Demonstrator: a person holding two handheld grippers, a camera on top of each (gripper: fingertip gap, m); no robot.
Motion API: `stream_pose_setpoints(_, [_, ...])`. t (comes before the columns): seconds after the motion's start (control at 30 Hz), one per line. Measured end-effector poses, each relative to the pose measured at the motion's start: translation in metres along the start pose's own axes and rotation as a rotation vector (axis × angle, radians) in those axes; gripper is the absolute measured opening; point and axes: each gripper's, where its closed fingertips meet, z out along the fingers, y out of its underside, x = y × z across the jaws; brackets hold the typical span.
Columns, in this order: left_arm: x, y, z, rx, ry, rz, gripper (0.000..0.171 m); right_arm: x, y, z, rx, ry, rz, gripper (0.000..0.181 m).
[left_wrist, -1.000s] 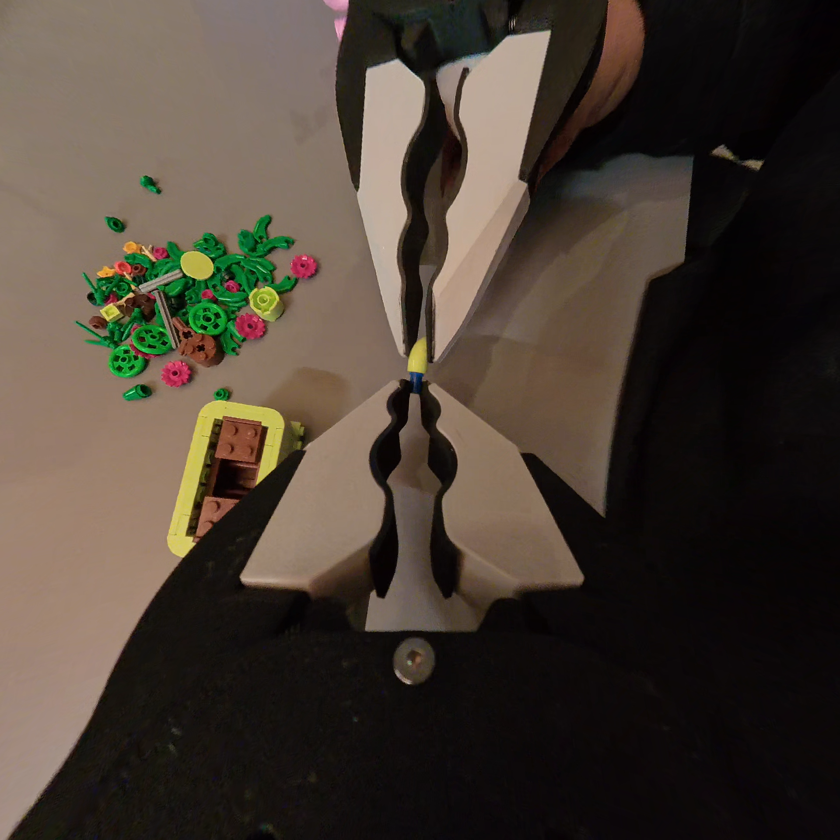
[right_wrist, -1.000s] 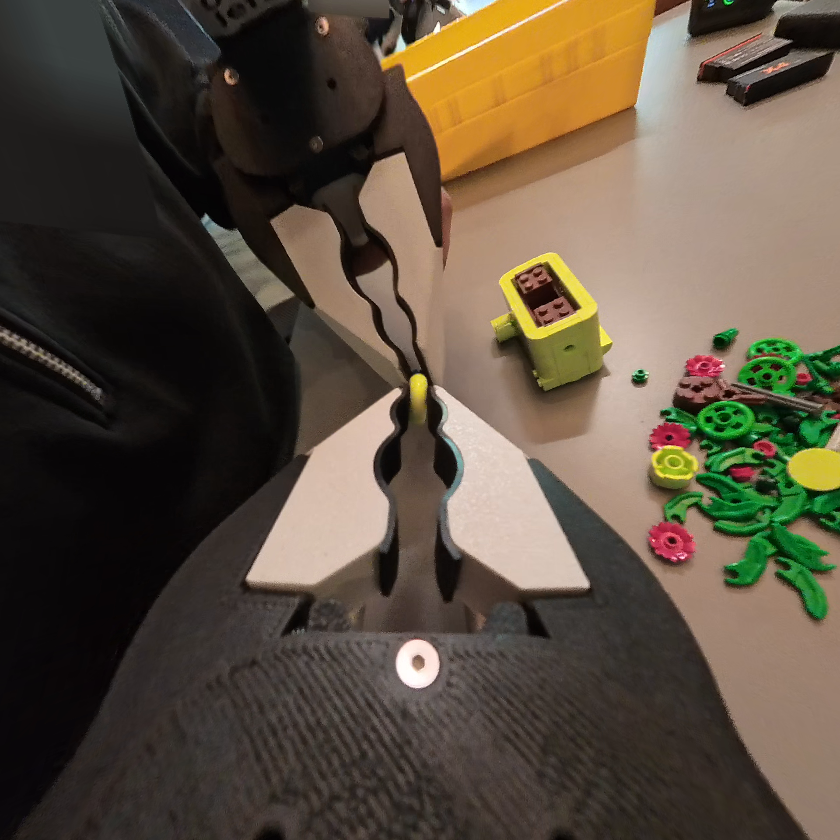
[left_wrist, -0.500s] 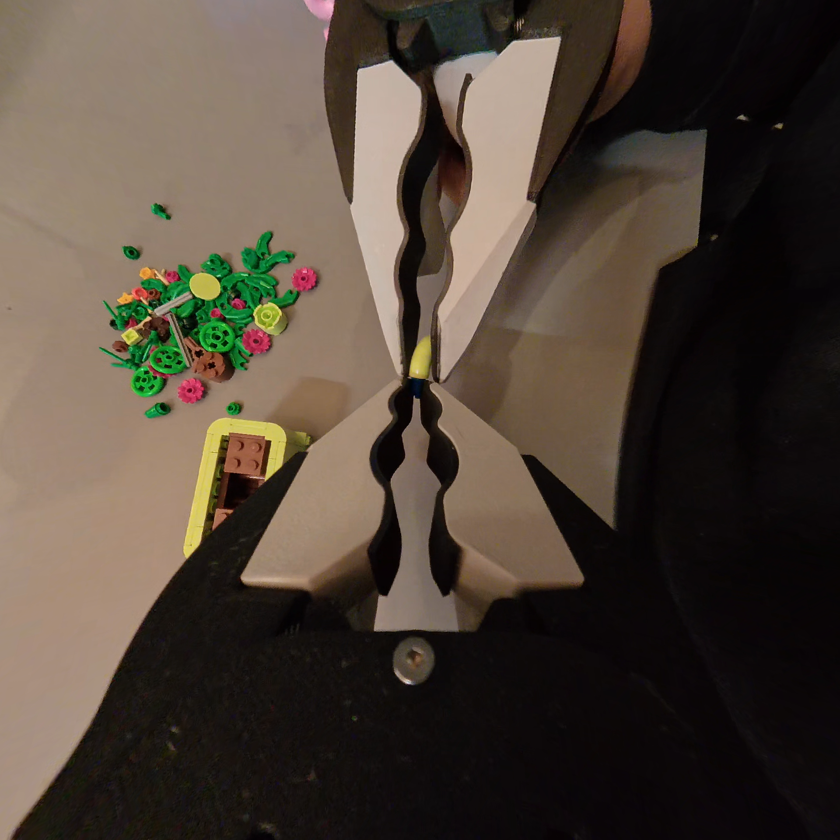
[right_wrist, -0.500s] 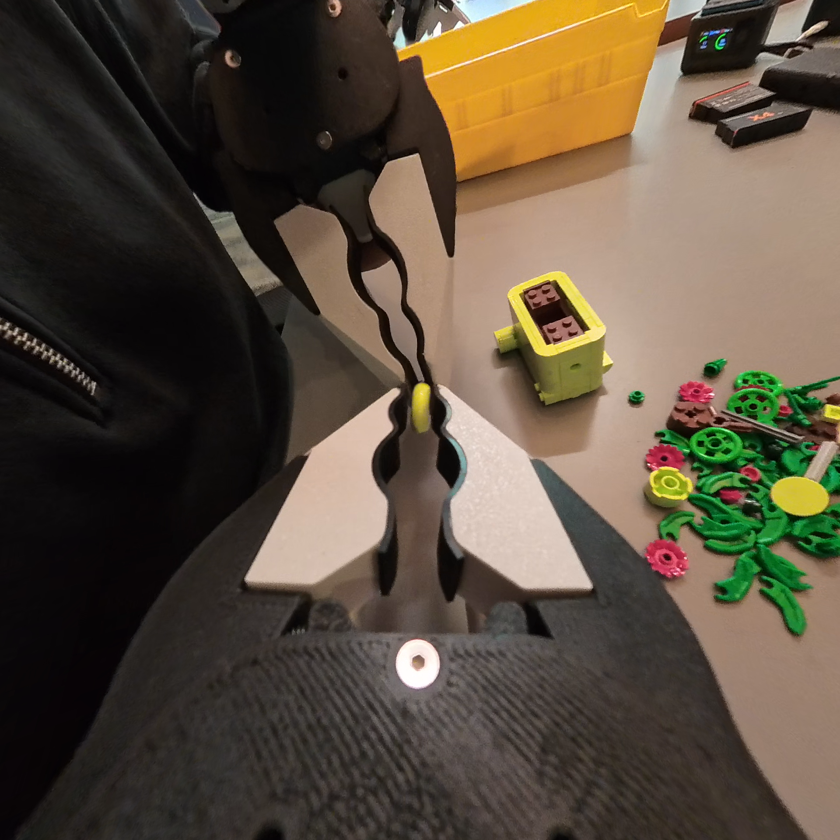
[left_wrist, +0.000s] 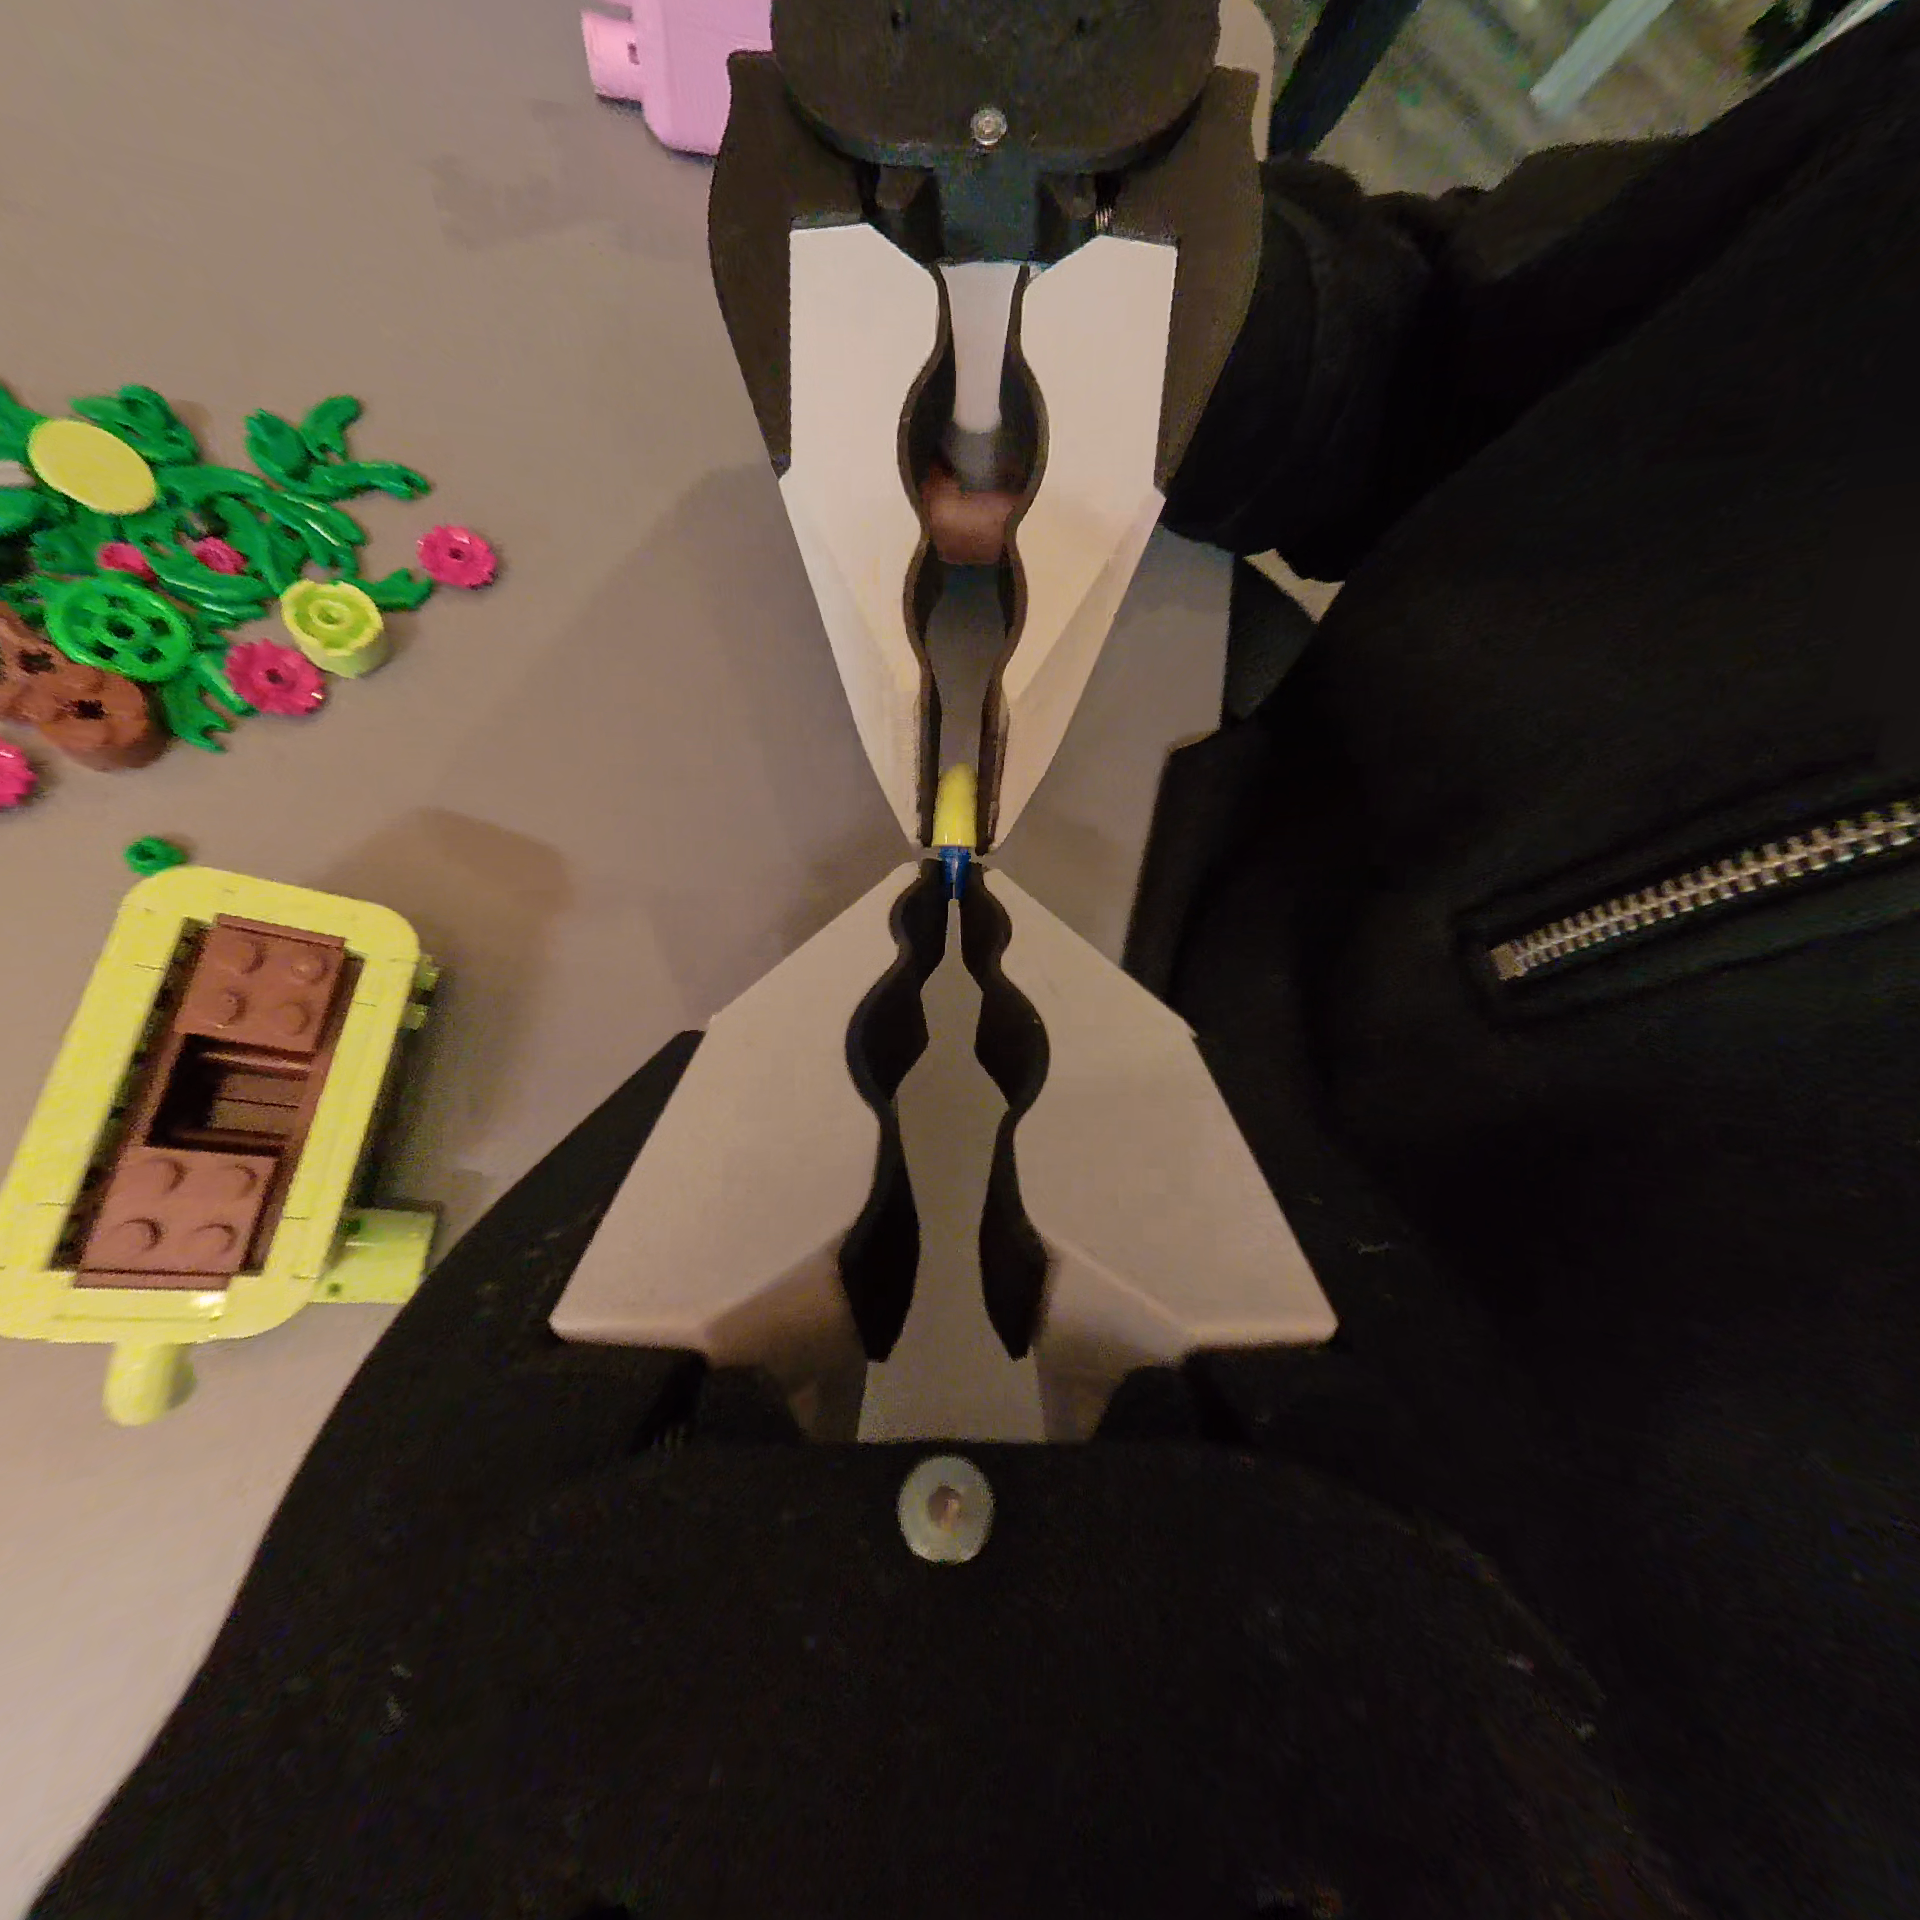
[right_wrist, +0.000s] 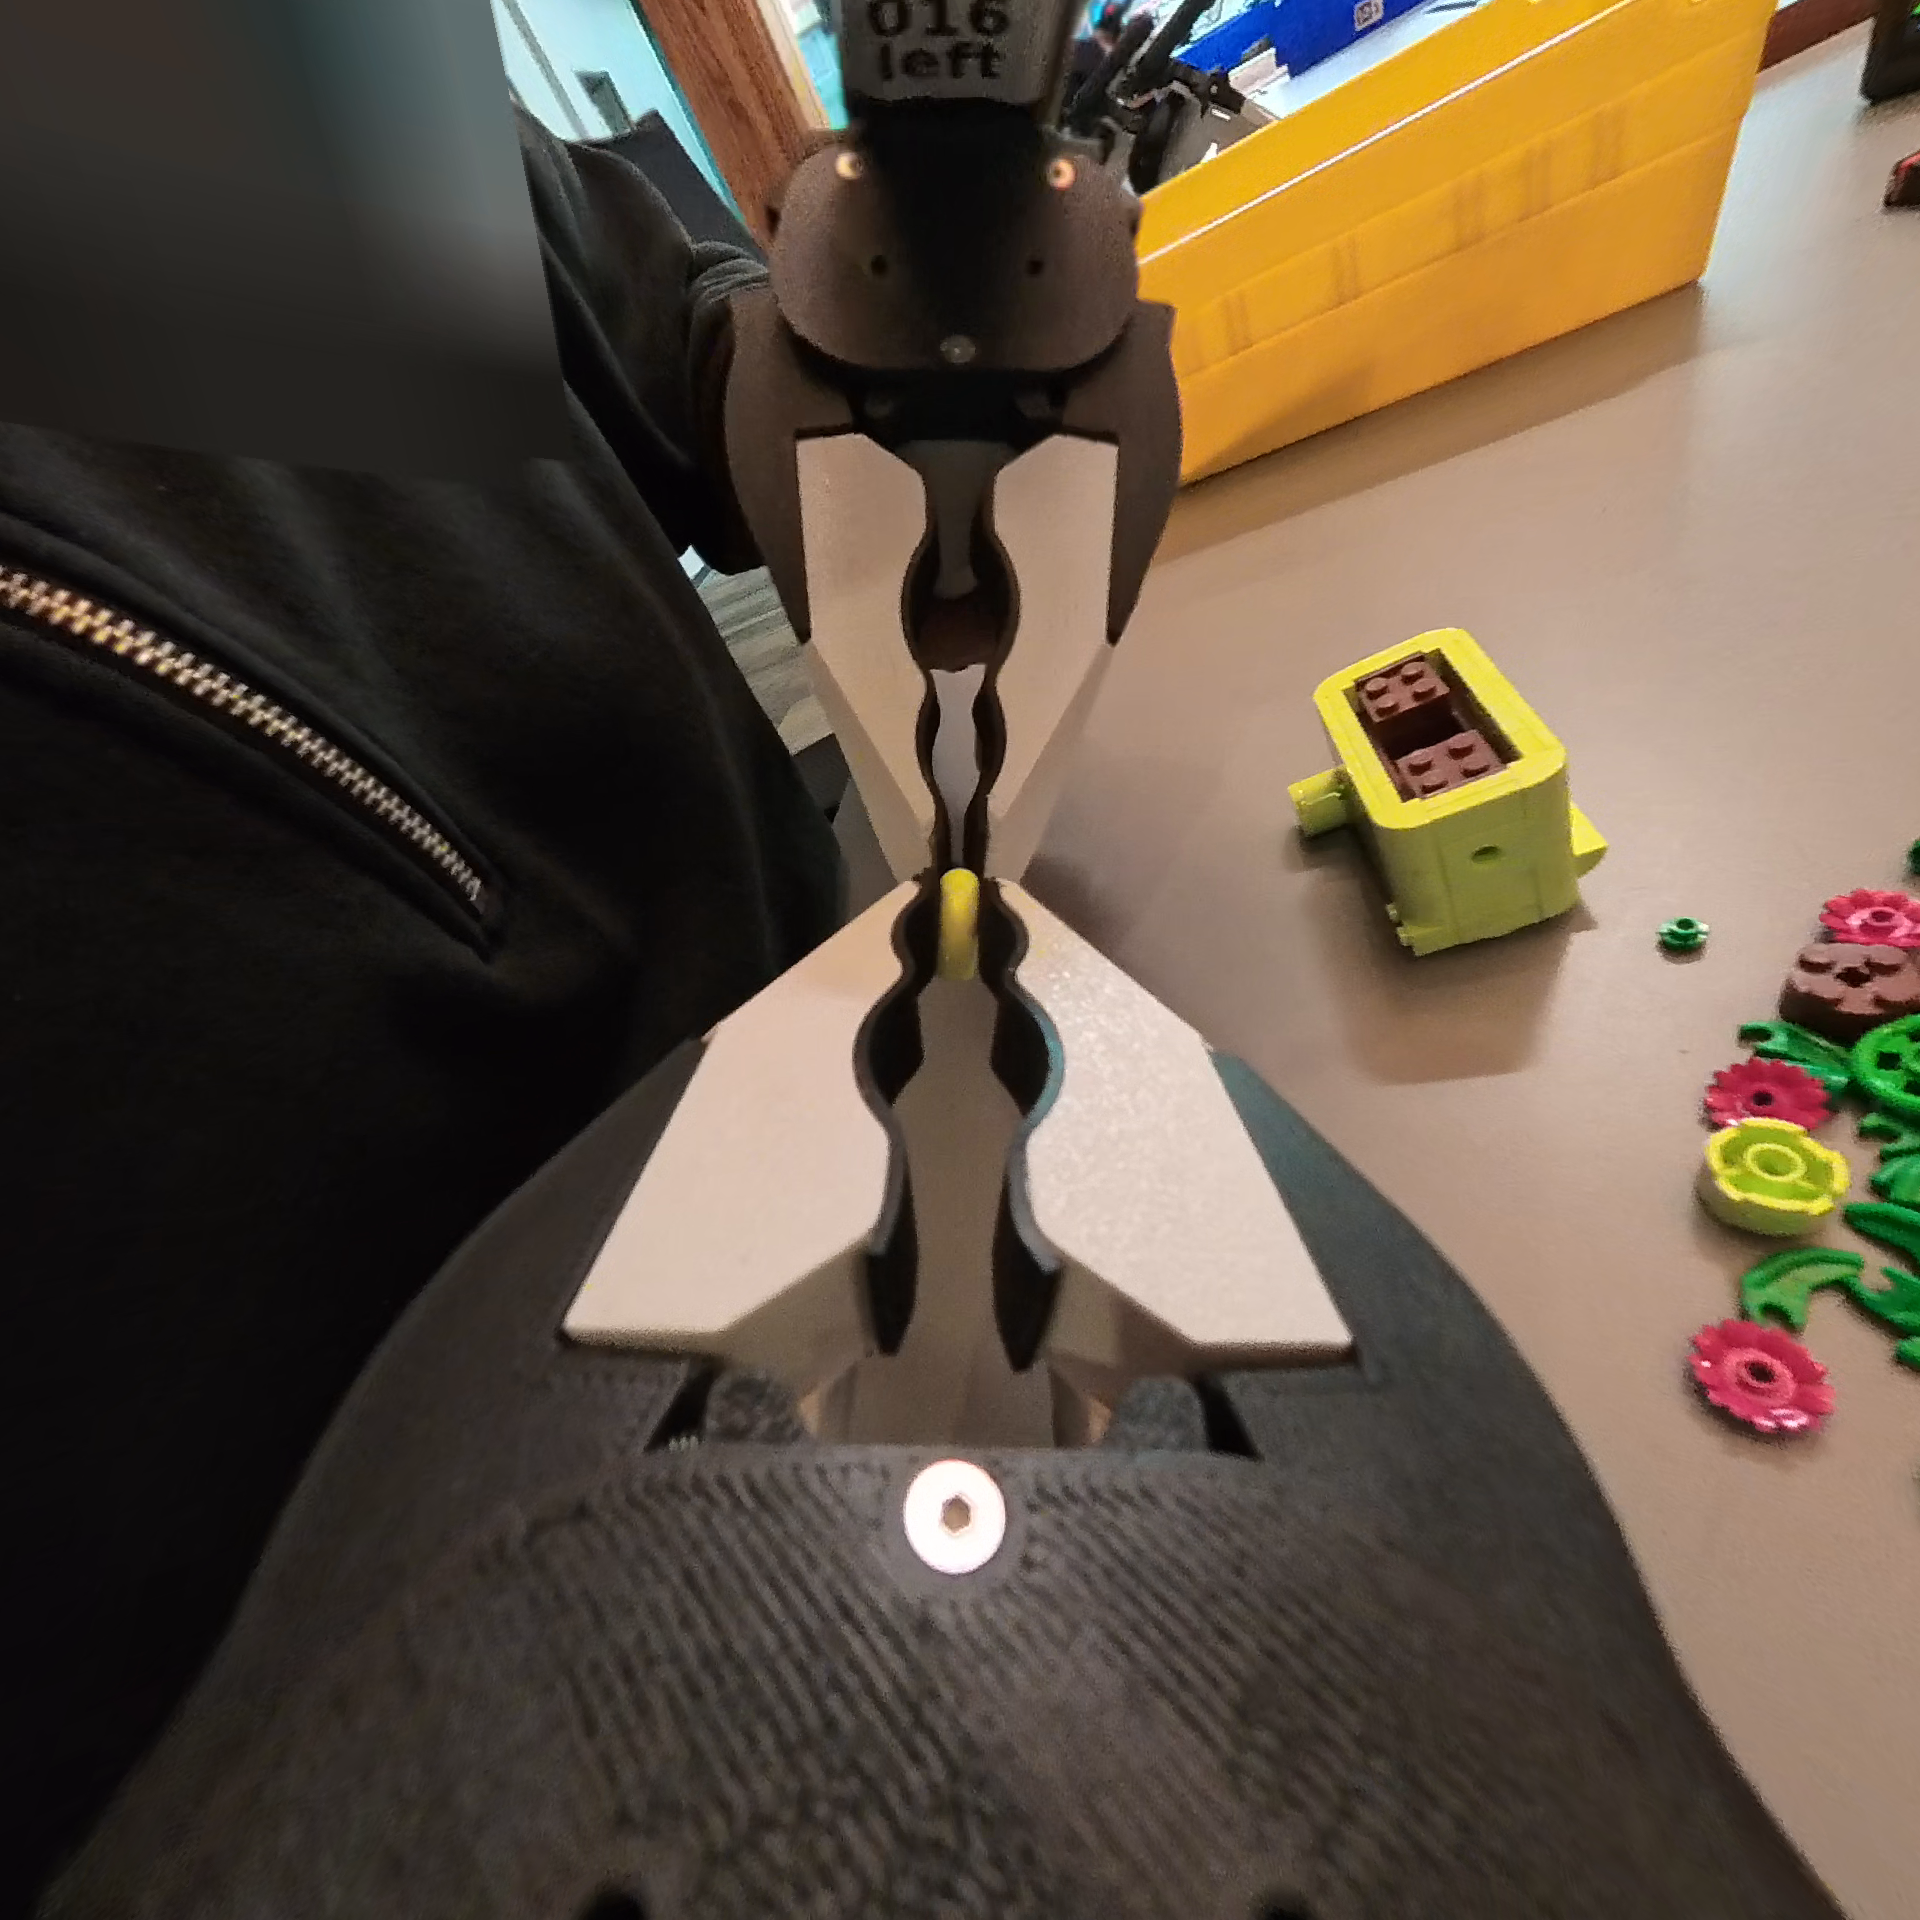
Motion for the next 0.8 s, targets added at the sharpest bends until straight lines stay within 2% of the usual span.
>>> stream_pose_setpoints(0.13, [0.010,-0.005,-0.005,0.038,0.136,-0.128,0.000,-0.005,-0.007,-0.006,0.033,-0.023,-0.035,0.007])
stream_pose_setpoints(0.2, [0.000,0.011,-0.009,0.004,0.114,-0.158,0.001,0.008,-0.020,-0.032,0.124,0.023,-0.015,0.006])
stream_pose_setpoints(0.23, [-0.001,0.009,-0.013,0.050,0.142,-0.221,0.001,0.014,-0.027,-0.047,0.182,0.029,0.016,0.006])
stream_pose_setpoints(0.3, [0.000,-0.001,-0.022,0.115,0.185,-0.285,0.001,0.023,-0.024,-0.053,0.185,0.065,0.042,0.006])
stream_pose_setpoints(0.4, [-0.017,0.000,-0.023,0.078,-0.005,-0.111,0.001,0.035,-0.017,-0.046,0.121,0.157,0.016,0.006])
stream_pose_setpoints(0.53, [-0.036,-0.007,-0.028,0.072,-0.196,0.064,0.001,0.075,-0.007,-0.061,0.047,0.451,-0.015,0.006])
stream_pose_setpoints(0.7, [-0.066,-0.059,-0.054,0.172,-0.341,0.201,0.001,0.108,0.004,-0.066,-0.078,0.705,-0.059,0.005])
stream_pose_setpoints(0.73, [-0.076,-0.066,-0.055,0.163,-0.375,0.230,0.001,0.113,0.009,-0.067,-0.111,0.732,-0.057,0.006])
stream_pose_setpoints(0.8, [-0.098,-0.068,-0.045,0.063,-0.417,0.254,0.001,0.120,0.016,-0.066,-0.162,0.757,-0.038,0.006])
